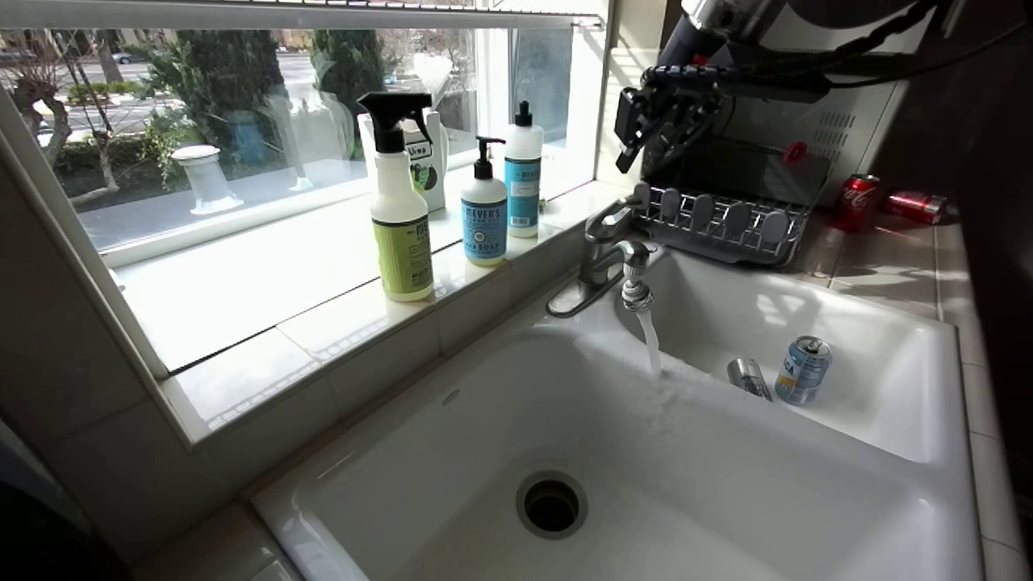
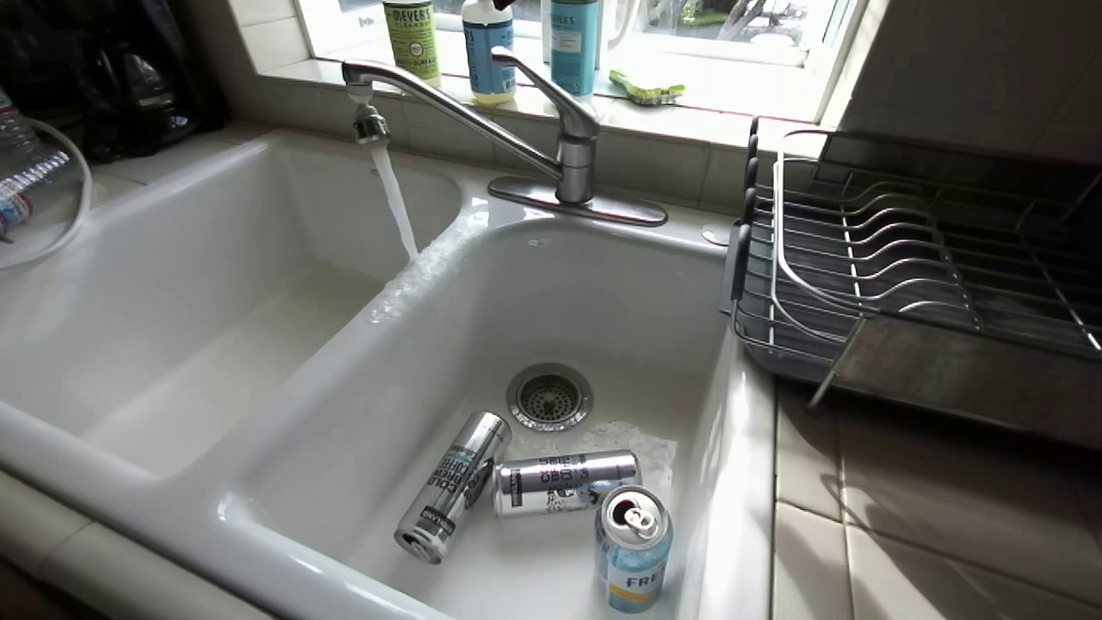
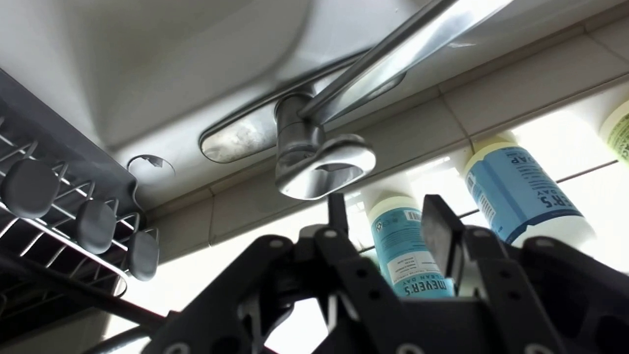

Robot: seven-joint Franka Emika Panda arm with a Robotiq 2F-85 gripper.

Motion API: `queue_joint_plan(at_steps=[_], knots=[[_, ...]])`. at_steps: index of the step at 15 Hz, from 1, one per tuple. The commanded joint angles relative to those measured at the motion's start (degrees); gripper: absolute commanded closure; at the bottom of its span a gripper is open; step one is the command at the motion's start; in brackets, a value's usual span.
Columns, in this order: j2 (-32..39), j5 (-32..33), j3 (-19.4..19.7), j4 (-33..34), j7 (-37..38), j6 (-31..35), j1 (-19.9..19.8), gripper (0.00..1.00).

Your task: Close the tap

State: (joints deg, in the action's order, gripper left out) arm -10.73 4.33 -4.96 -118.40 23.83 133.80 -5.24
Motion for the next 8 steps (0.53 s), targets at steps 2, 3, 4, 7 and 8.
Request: queue_joint_plan(at_steps=[2, 3, 4, 7, 8], knots=[[1.76, 1.85, 1.1, -0.14, 0.56, 3.67, 0.56, 0.94], [1.99, 1.86, 1.24, -0.26, 0.55, 4.12, 0.58, 0.99], [2.22, 1.91, 1.36, -0.37, 0.59, 4.5, 0.6, 1.0], [2.94, 2.23, 1.74, -0.84, 0.58, 6.33, 0.6, 1.0], [3.15, 2.18, 1.84, -0.94, 0.53, 6.83, 0.66, 1.0]])
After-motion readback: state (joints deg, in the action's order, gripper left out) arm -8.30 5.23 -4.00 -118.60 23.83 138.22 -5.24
